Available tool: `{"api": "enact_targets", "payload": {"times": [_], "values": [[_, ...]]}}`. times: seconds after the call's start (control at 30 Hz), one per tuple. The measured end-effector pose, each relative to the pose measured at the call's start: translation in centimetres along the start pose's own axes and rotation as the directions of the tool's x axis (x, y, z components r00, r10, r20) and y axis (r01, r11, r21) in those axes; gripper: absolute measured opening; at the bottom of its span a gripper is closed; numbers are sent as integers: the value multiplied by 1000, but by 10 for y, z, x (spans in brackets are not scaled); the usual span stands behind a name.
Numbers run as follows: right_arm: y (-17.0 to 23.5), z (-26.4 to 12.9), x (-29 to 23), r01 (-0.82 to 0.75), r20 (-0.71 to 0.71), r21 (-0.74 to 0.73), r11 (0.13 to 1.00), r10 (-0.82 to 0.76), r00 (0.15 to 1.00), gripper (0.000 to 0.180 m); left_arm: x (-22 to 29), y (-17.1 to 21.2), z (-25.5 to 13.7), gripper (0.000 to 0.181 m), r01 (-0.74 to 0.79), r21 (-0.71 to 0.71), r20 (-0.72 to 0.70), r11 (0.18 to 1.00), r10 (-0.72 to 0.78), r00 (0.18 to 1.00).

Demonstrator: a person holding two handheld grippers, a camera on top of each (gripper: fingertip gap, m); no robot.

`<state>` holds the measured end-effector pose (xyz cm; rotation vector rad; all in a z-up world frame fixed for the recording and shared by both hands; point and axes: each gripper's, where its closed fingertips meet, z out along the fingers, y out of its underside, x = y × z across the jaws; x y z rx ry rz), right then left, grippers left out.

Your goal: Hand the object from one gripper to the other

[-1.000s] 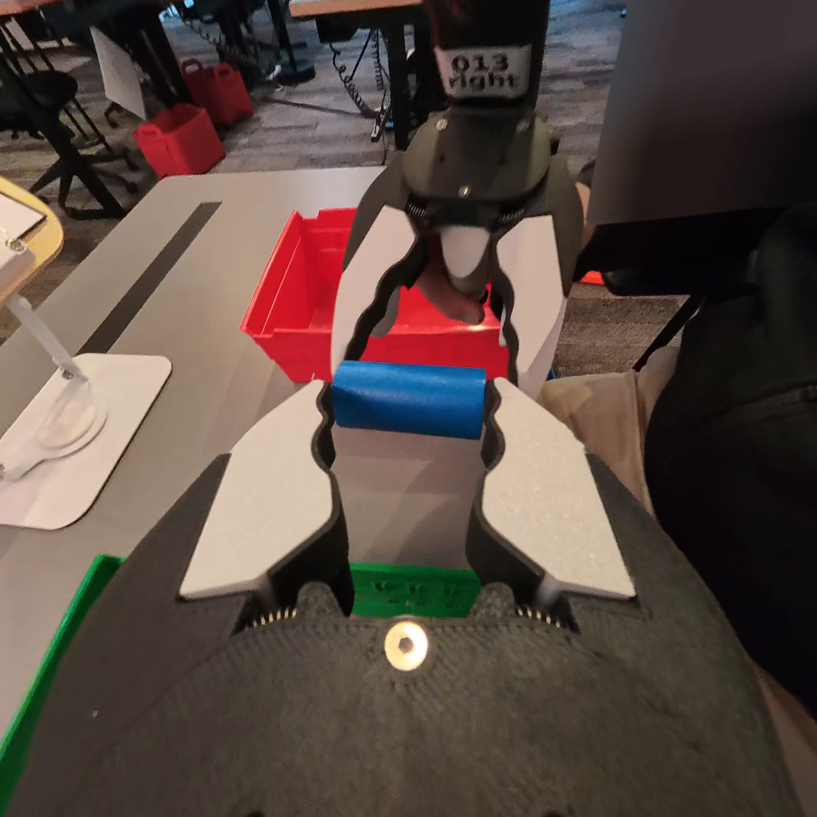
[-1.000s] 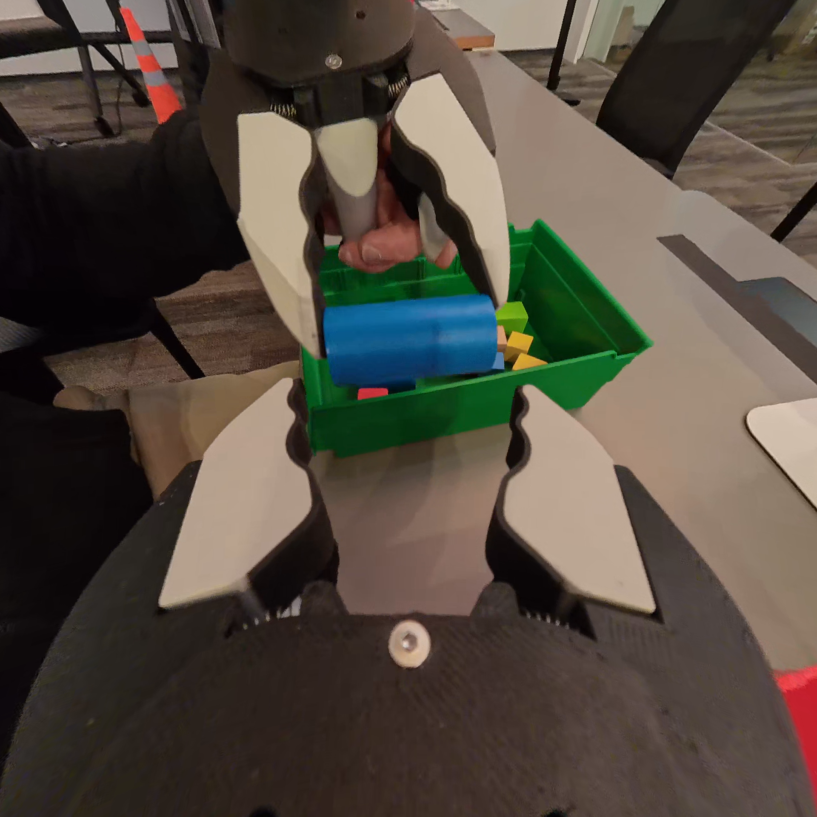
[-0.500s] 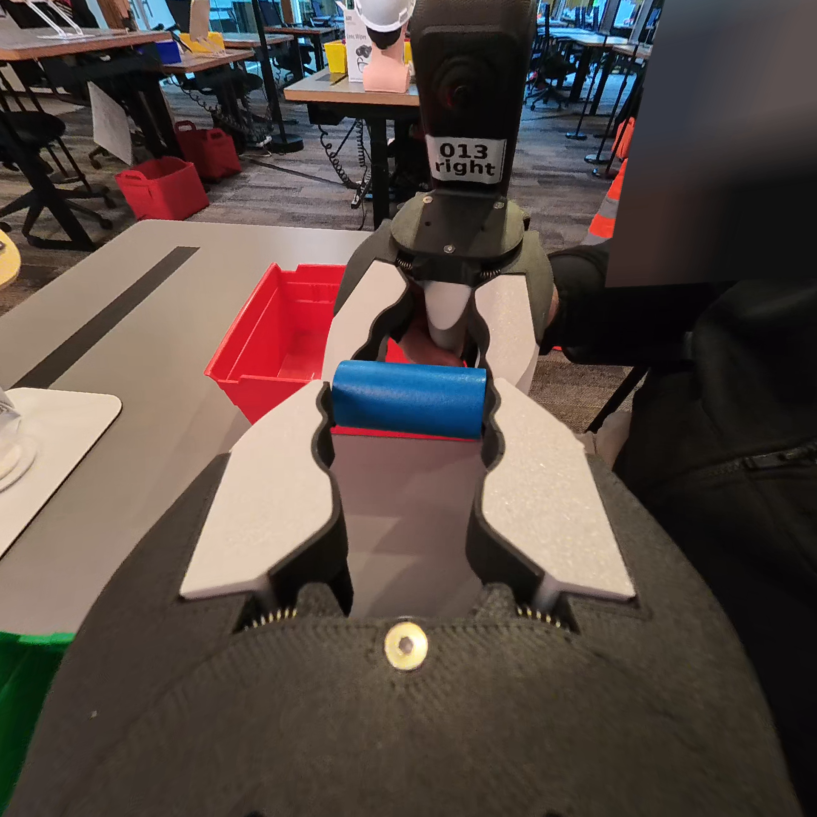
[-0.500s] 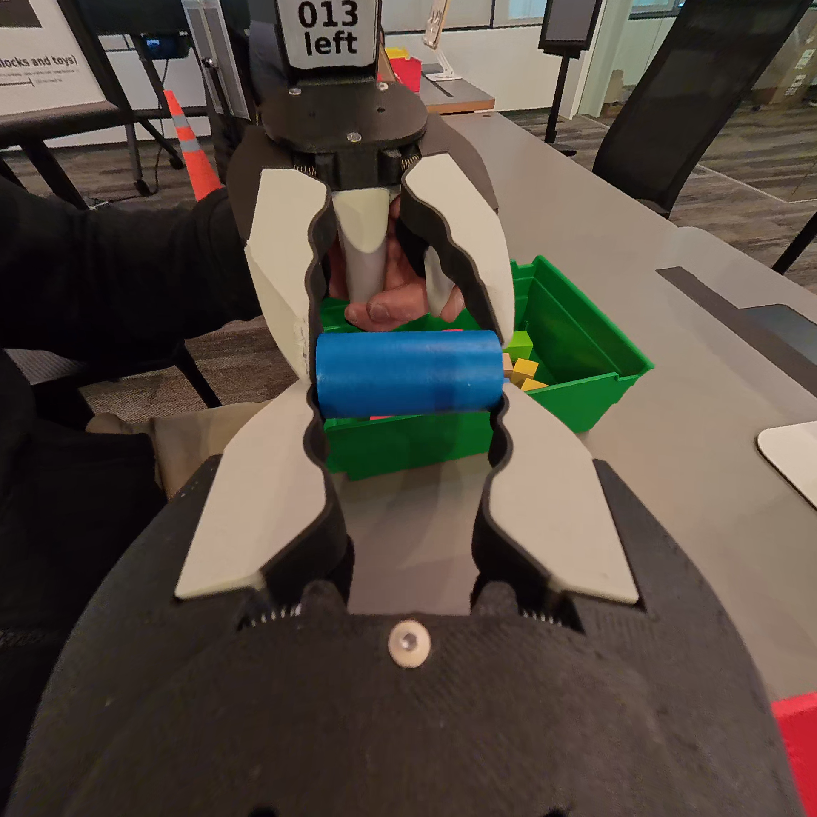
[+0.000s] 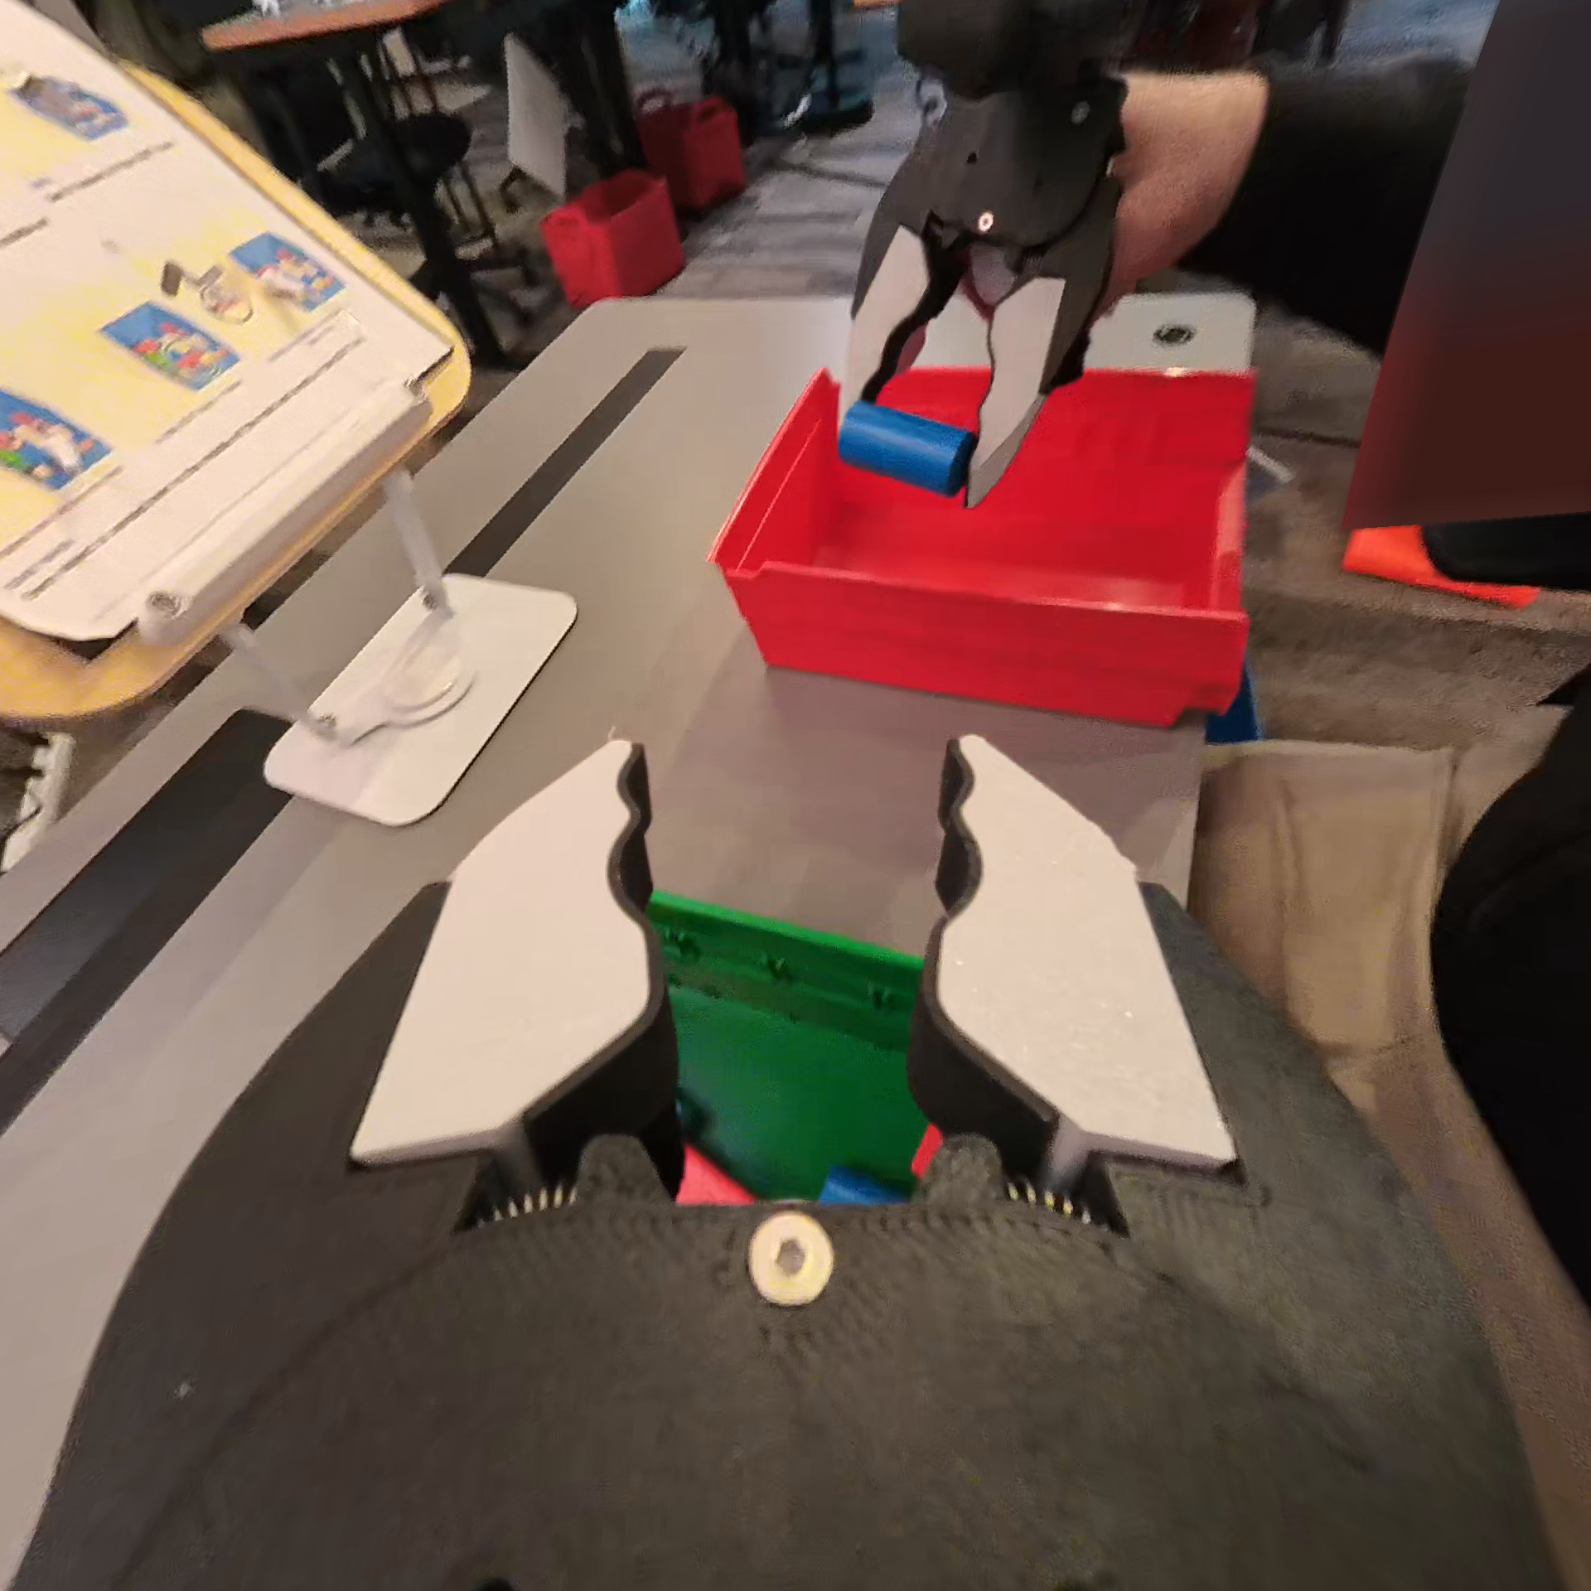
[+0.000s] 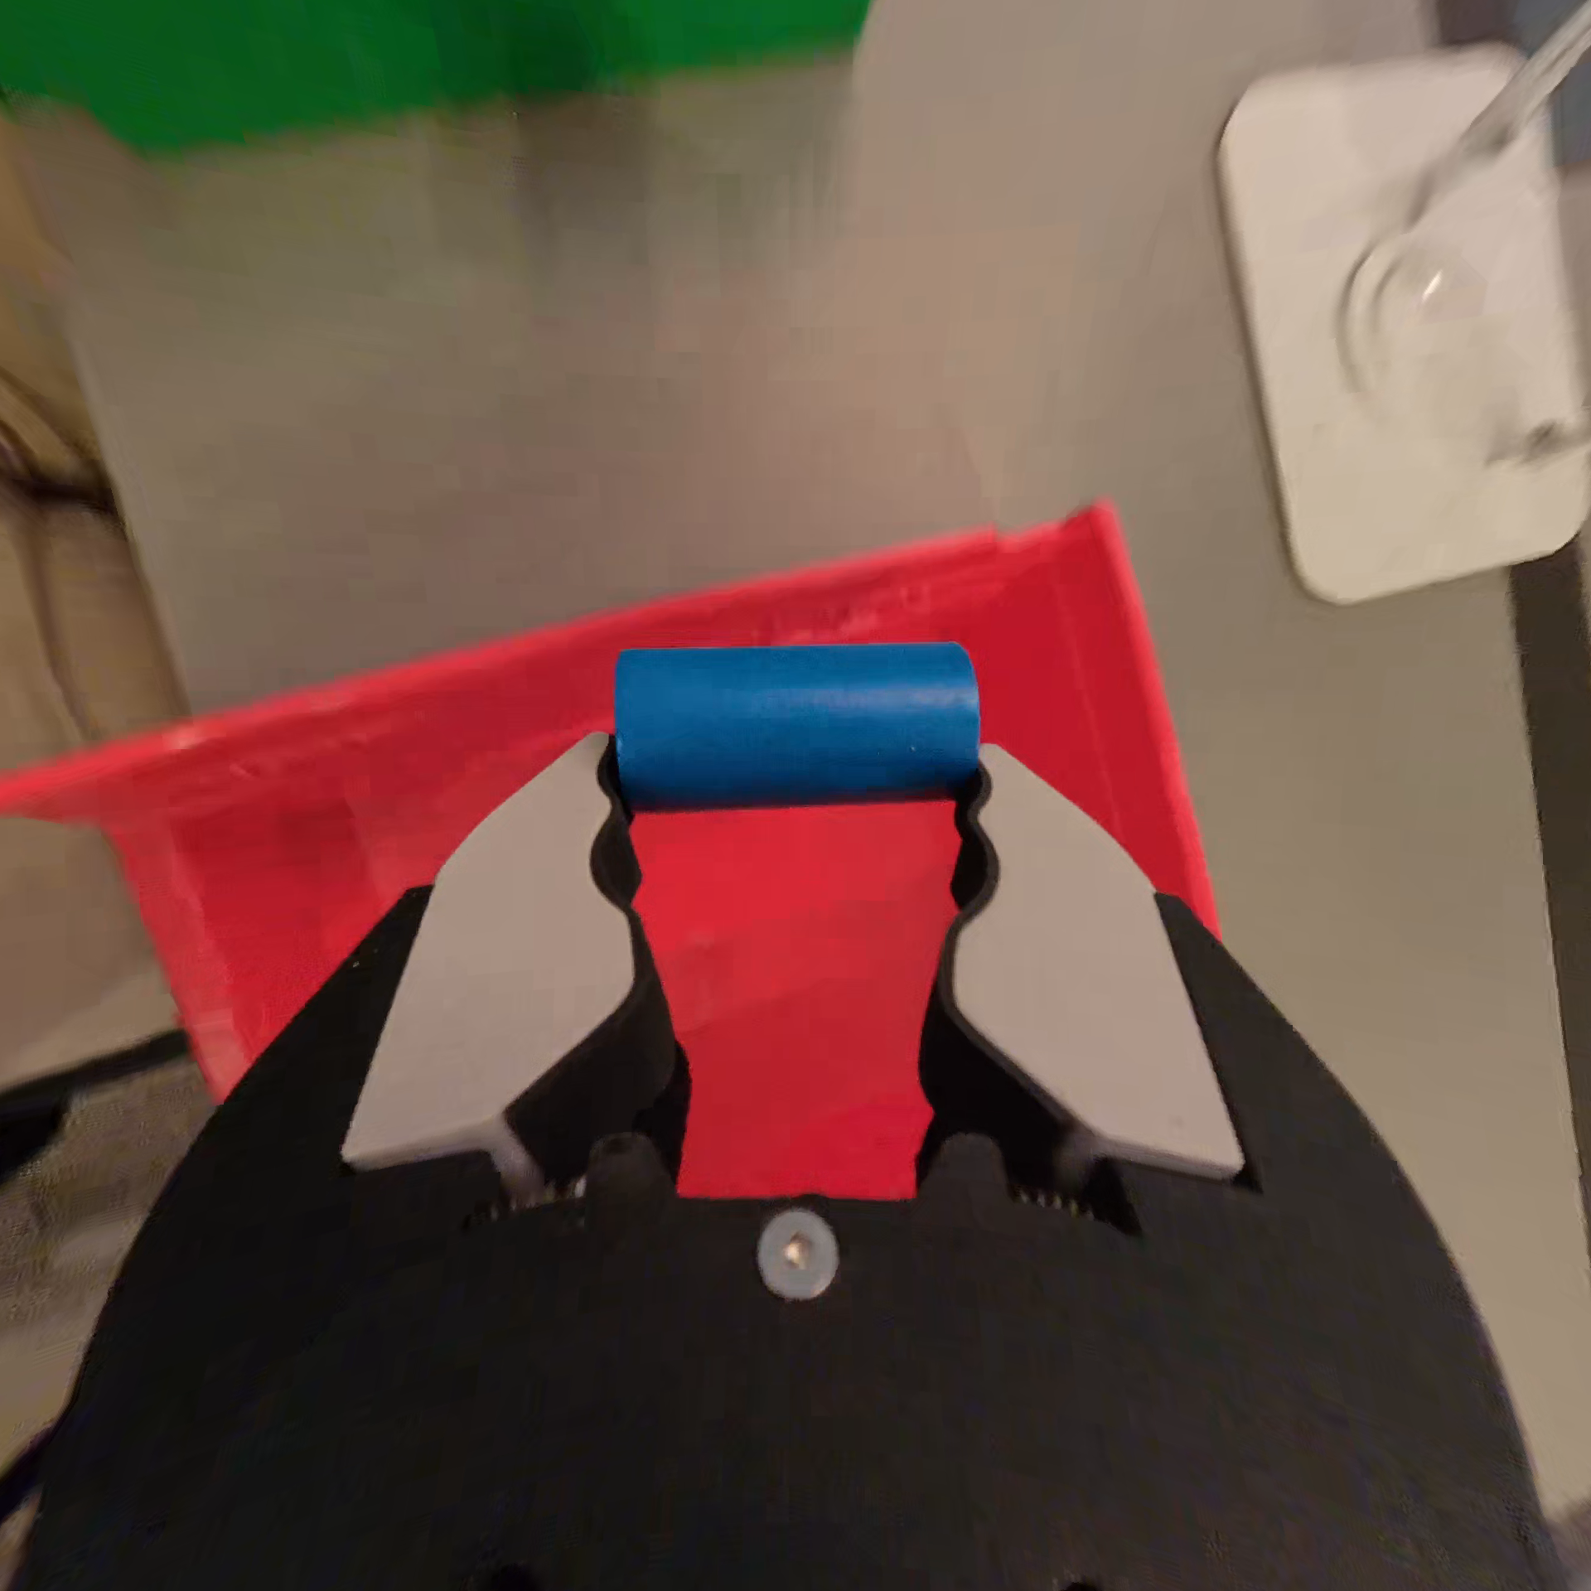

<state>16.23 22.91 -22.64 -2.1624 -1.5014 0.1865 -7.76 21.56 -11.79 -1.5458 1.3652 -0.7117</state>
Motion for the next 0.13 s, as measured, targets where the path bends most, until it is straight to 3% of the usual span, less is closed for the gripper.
{"api": "enact_targets", "payload": {"times": [0.13], "values": [[32, 48, 12, 117, 32, -221, 968, -113, 993, 72, -7, 31, 1, 66, -23, -136, 43, 990, 29, 999]]}}
